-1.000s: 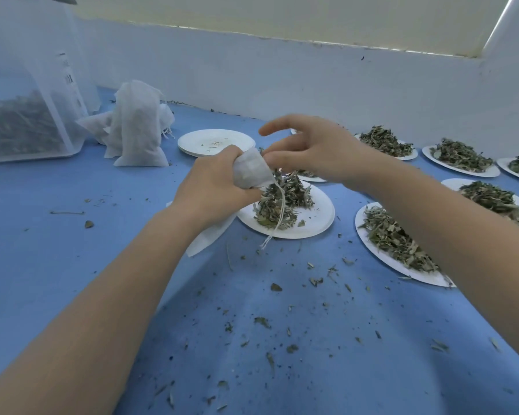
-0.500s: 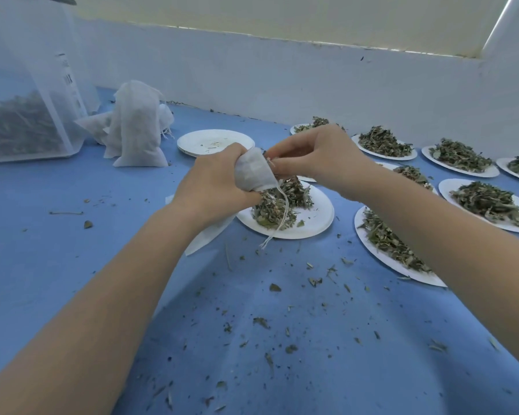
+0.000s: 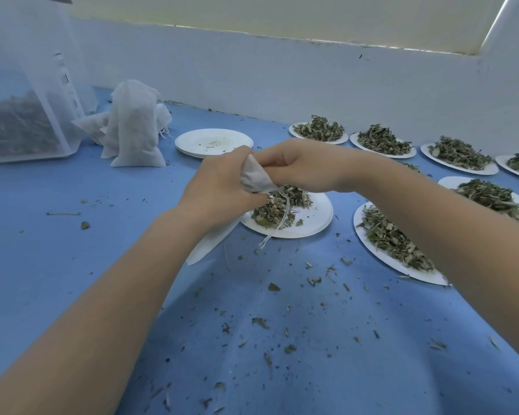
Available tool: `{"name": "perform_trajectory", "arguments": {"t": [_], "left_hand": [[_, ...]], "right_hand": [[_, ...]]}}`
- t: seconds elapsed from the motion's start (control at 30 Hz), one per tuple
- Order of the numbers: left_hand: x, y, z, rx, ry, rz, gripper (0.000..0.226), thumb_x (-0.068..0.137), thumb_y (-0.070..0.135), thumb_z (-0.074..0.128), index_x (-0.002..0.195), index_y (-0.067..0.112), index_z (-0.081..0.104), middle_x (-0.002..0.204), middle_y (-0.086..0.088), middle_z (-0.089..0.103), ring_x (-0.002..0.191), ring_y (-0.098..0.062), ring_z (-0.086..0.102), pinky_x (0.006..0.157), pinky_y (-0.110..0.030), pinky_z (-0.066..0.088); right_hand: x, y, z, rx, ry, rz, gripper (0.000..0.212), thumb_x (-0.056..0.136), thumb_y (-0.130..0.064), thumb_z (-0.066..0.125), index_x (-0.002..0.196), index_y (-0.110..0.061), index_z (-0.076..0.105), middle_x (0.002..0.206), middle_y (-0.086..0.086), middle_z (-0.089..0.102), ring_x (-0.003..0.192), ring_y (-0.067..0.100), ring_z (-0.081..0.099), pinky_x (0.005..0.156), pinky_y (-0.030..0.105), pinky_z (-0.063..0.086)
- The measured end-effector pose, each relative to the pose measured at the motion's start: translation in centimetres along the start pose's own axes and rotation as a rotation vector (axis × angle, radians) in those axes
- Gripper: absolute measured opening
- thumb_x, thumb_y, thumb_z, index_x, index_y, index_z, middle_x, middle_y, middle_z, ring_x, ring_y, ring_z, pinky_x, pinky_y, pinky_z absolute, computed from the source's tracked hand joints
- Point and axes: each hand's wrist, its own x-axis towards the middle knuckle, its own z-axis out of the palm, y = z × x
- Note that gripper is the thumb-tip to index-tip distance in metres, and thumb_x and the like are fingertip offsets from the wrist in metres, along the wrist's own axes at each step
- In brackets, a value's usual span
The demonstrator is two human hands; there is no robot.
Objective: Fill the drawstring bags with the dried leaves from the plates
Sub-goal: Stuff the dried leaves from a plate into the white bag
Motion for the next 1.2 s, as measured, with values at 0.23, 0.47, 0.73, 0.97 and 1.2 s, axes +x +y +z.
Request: {"name": "perform_trajectory", "arguments": {"t": [0.23, 0.47, 0.73, 0.97, 1.2], "left_hand": [[0.2, -0.1, -0.6, -0.035, -0.001, -0.038, 0.043, 0.063, 0.029, 0.075, 0.096, 0.030, 0.048, 0.075, 0.016, 0.054, 0.072, 0.002, 0.052, 0.055, -0.011, 0.039], [0.1, 0.8, 0.2, -0.033, 0.003, 0.056, 0.062, 0.070, 0.021, 0.073, 0.123, 0.019, 0.041, 0.086, 0.007, 0.059, 0.078, -0.014, 0.055, 0.060, -0.024, 0.038], [-0.1, -0.1, -0.9, 0.068, -0.039, -0.027, 0.046, 0.063, 0.025, 0.071, 0.103, 0.028, 0.049, 0.079, 0.014, 0.057, 0.076, -0.013, 0.054, 0.064, -0.029, 0.046], [0.0, -0.9, -1.8, 0.212, -0.062, -0.116, 0.041, 0.065, 0.018, 0.068, 0.101, 0.022, 0.051, 0.081, 0.001, 0.058, 0.082, -0.024, 0.051, 0.065, -0.034, 0.047], [0.0, -0.8, -1.7, 0.252, -0.087, -0.118, 0.042, 0.065, 0.020, 0.068, 0.103, 0.020, 0.050, 0.083, 0.002, 0.057, 0.083, -0.024, 0.051, 0.066, -0.034, 0.046]], "right_hand": [[-0.5, 0.8, -0.8, 0.203, 0.352, -0.056, 0.017, 0.075, -0.008, 0.075, 0.088, -0.019, 0.077, 0.078, -0.002, 0.074, 0.074, 0.009, 0.071, 0.074, 0.016, 0.055], [1.0, -0.3, -0.2, -0.175, 0.087, 0.006, 0.036, 0.084, -0.012, 0.063, 0.058, -0.037, 0.058, 0.043, -0.017, 0.046, 0.047, 0.002, 0.038, 0.046, 0.012, 0.030], [-0.5, 0.5, -1.5, 0.125, -0.086, -0.053, 0.027, 0.091, -0.007, 0.059, 0.116, -0.015, 0.063, 0.111, 0.000, 0.069, 0.104, 0.015, 0.064, 0.091, 0.028, 0.051], [-0.2, 4.1, -1.8, -0.253, 0.215, 0.255, 0.030, 0.086, -0.029, 0.067, 0.115, -0.020, 0.066, 0.105, -0.001, 0.069, 0.081, 0.012, 0.067, 0.074, 0.013, 0.049], [1.0, 5.7, 0.8, -0.416, 0.128, 0.298, 0.044, 0.086, -0.044, 0.061, 0.125, -0.023, 0.059, 0.116, 0.002, 0.062, 0.097, 0.015, 0.051, 0.079, 0.024, 0.038]]}}
